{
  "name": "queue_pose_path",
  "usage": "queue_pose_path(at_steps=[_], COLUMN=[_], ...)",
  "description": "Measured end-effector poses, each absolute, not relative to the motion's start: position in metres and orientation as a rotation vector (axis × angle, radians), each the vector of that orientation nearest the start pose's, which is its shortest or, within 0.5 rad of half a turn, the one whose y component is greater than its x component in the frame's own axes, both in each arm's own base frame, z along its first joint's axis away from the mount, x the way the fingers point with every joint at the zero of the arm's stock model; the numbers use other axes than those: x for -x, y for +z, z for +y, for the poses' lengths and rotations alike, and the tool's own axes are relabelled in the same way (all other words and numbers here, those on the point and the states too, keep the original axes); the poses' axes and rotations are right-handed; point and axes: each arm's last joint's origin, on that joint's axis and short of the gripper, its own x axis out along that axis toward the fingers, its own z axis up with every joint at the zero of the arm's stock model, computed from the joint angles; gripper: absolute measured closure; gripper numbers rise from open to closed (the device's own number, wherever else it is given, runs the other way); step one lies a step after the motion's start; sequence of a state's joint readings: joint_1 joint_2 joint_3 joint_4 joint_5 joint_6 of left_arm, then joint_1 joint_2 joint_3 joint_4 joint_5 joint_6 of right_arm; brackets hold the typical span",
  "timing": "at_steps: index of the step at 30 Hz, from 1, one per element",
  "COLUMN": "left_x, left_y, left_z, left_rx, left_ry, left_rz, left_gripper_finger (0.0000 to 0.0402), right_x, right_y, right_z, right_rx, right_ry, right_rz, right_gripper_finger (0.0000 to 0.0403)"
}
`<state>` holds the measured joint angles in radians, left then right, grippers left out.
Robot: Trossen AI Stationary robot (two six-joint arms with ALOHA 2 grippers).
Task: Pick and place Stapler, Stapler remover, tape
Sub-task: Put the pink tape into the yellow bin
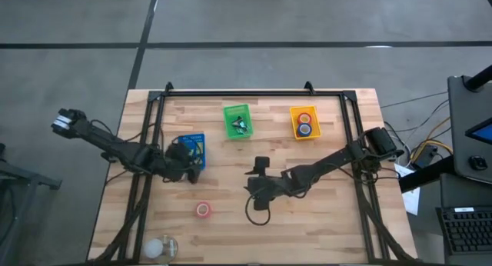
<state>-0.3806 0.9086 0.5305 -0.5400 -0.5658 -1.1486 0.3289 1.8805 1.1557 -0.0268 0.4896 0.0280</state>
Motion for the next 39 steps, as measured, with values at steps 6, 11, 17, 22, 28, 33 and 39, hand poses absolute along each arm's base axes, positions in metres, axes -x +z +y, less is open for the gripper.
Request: queue_pose_path(at_steps=[6, 11, 17, 22, 28, 33, 39], left_x=[-0.18, -0.182, -0.183, -0.188, -0.194, -0.202, -0.207], left_y=[0.223, 0.203, 0.185, 0.172, 0.153, 0.145, 0.145], left_z=[-0.076, -0.096, -0.118, -0.127, -0.134, -0.14, -0.144], left_rx=[0.735, 0.735, 0.728, 0.686, 0.627, 0.59, 0.55], left_ry=[0.138, 0.126, 0.131, 0.183, 0.246, 0.257, 0.243], left_rz=[0.567, 0.711, 0.848, 0.932, 1.094, 1.134, 1.143], left_gripper_finger=[0.0177, 0.0179, 0.0179, 0.0179, 0.0179, 0.0181, 0.0231], right_x=[-0.372, -0.369, -0.362, -0.359, -0.359, -0.359, -0.359], right_y=[0.17, 0.165, 0.154, 0.151, 0.152, 0.152, 0.152], right_z=[0.115, 0.113, 0.111, 0.111, 0.114, 0.114, 0.116], right_rx=[0.267, 0.255, 0.235, 0.216, 0.215, 0.214, 0.195], right_ry=[-0.165, -0.173, -0.187, -0.195, -0.188, -0.189, -0.193], right_rz=[0.717, 0.733, 0.762, 0.768, 0.765, 0.764, 0.758], right_gripper_finger=[0.0167, 0.0163, 0.0169, 0.0175, 0.0172, 0.0176, 0.0177])
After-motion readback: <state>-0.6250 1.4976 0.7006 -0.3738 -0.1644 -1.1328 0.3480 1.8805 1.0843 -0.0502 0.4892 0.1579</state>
